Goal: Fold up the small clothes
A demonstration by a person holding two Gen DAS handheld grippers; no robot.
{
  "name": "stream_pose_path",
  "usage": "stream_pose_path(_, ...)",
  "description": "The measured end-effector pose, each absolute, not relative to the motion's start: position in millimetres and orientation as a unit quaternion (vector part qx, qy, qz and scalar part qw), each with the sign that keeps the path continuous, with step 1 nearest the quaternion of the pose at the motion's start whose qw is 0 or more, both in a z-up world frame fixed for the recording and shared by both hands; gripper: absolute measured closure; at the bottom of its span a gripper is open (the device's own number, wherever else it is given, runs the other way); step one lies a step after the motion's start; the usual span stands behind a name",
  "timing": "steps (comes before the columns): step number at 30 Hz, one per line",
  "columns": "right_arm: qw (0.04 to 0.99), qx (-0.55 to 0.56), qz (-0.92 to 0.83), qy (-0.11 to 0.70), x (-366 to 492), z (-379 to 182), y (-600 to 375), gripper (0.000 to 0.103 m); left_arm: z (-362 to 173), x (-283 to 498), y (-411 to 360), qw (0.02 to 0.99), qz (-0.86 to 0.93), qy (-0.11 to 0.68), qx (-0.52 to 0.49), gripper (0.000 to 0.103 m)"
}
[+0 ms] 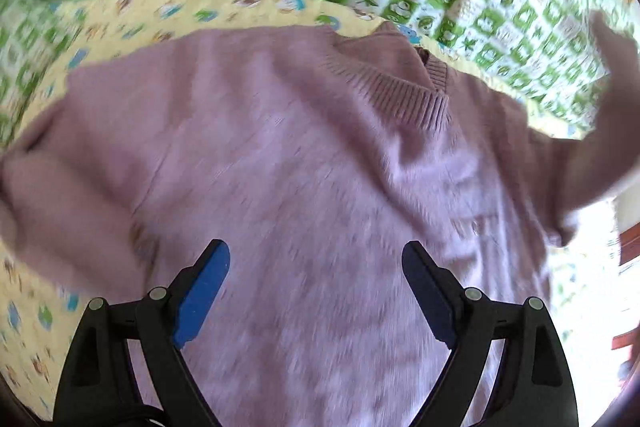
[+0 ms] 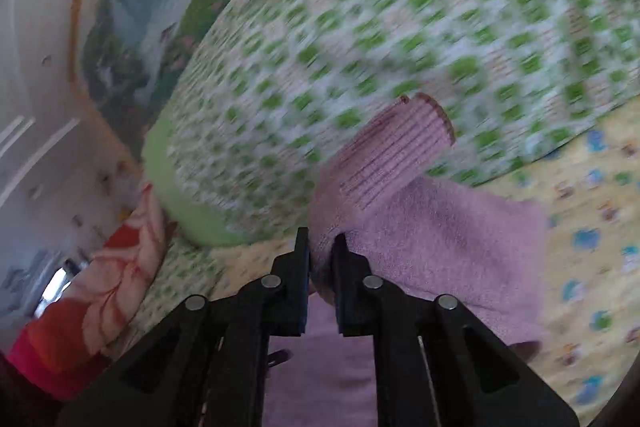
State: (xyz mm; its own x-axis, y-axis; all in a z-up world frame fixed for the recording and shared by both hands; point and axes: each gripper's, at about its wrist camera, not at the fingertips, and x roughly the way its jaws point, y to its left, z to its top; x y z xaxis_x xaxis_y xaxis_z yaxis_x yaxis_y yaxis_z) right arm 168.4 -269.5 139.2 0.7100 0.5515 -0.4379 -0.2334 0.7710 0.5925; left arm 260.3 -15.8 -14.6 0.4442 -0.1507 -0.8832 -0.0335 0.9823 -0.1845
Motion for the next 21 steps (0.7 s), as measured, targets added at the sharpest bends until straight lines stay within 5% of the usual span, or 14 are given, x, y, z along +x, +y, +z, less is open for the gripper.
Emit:
stream_pose_path(2, 0.871, 0.225, 0.227, 0.374, 173.9, 114.8, -221.6, 0.057, -15.7, 247.7, -4.0, 0.840, -0.034, 0.532, -0.102, 0.014)
stream_pose_path(12, 0.849, 0.264, 0.139, 0.436, 143.6, 57.2, -252.9, 0.057, -49.5, 277.4, 10.4, 0.810, -0.021, 0.565, -0.158, 0.016)
stream_pose_path(14, 0.850, 0.268, 0.121, 0.438, 143.9, 52.8, -263.0, 0.057, -56.6, 288.0, 5.3, 0.805, -0.027, 0.568, -0.170, 0.025)
stream_pose_path(16, 0.852, 0.269, 0.107, 0.436, 143.0, 51.6, -269.6, 0.057, -59.8, 297.6, -0.5, 0.803, -0.036, 0.566, -0.180, 0.063)
stream_pose_path(18, 0.855, 0.270, 0.092, 0.433, 140.9, 50.6, -279.4, 0.057, -56.8, 303.6, -6.0, 0.805, -0.054, 0.560, -0.187, 0.085)
stream_pose_path(21, 0.859, 0.276, 0.073, 0.425, 138.6, 51.3, -292.7, 0.057, -33.9, 299.8, -12.2, 0.819, -0.078, 0.539, -0.180, 0.094)
